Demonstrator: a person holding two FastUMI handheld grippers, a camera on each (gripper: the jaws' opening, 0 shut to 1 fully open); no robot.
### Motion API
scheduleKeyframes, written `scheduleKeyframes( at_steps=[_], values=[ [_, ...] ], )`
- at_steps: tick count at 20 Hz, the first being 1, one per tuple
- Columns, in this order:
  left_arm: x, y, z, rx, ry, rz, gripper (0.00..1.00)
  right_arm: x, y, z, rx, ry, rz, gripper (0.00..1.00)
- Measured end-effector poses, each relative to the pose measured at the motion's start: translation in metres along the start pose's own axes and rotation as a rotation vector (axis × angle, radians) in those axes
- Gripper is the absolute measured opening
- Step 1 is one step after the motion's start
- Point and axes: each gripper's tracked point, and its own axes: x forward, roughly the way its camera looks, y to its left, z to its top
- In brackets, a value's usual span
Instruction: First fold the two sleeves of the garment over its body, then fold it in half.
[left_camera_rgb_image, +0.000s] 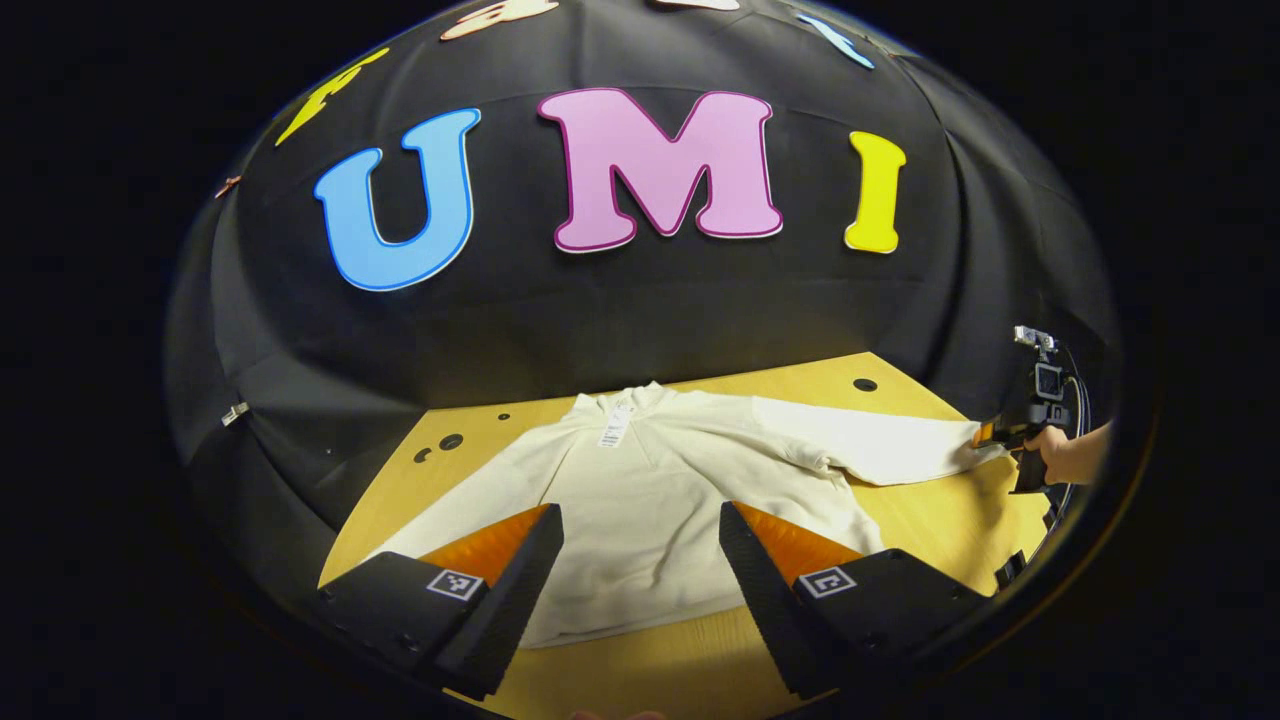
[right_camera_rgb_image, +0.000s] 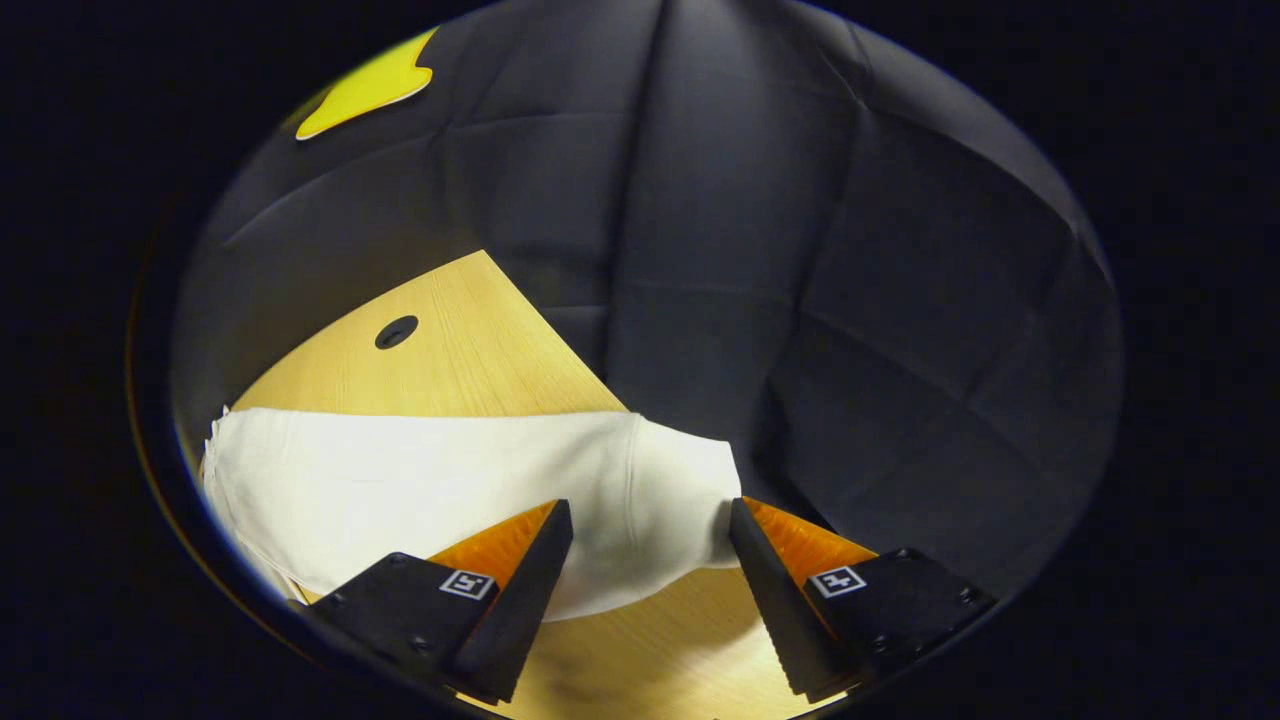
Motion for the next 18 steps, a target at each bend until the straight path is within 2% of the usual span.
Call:
scheduleKeyframes(
  at_steps=[3, 4, 7, 8, 9, 11, 12, 13, 18],
  values=[
    [-0.001, -0.003, 0.0, -0.001, -0.006, -0.001, 0.99, 0.002, 0.008, -0.002, -0.023, -0.005, 0.018, 0.98],
    [-0.001, -0.003, 0.001, -0.003, -0.006, 0.0, 0.98, 0.003, 0.015, -0.001, -0.038, -0.012, 0.027, 0.93],
    [-0.003, -0.002, 0.002, -0.004, -0.013, 0.008, 0.99, 0.004, 0.035, -0.003, -0.086, -0.022, 0.061, 0.52],
    [-0.002, -0.001, 0.001, -0.004, -0.011, 0.011, 0.99, 0.005, 0.036, -0.002, -0.1, -0.024, 0.046, 0.34],
    [-0.003, 0.0, 0.001, -0.003, -0.009, 0.014, 0.99, 0.008, 0.04, -0.001, -0.102, -0.027, 0.045, 0.28],
    [-0.006, 0.005, 0.0, -0.004, -0.009, 0.026, 0.99, 0.005, 0.047, -0.002, -0.093, -0.012, 0.057, 0.28],
    [-0.007, 0.007, 0.0, -0.007, -0.009, 0.031, 0.99, 0.001, 0.046, -0.004, -0.084, -0.003, 0.073, 0.13],
    [-0.008, 0.01, -0.001, -0.01, -0.006, 0.037, 0.98, 0.001, 0.046, -0.002, -0.071, 0.001, 0.09, 0.09],
    [-0.012, 0.02, 0.004, -0.032, -0.01, 0.049, 0.98, -0.012, 0.049, 0.008, -0.054, -0.01, 0.08, 0.08]
  ],
)
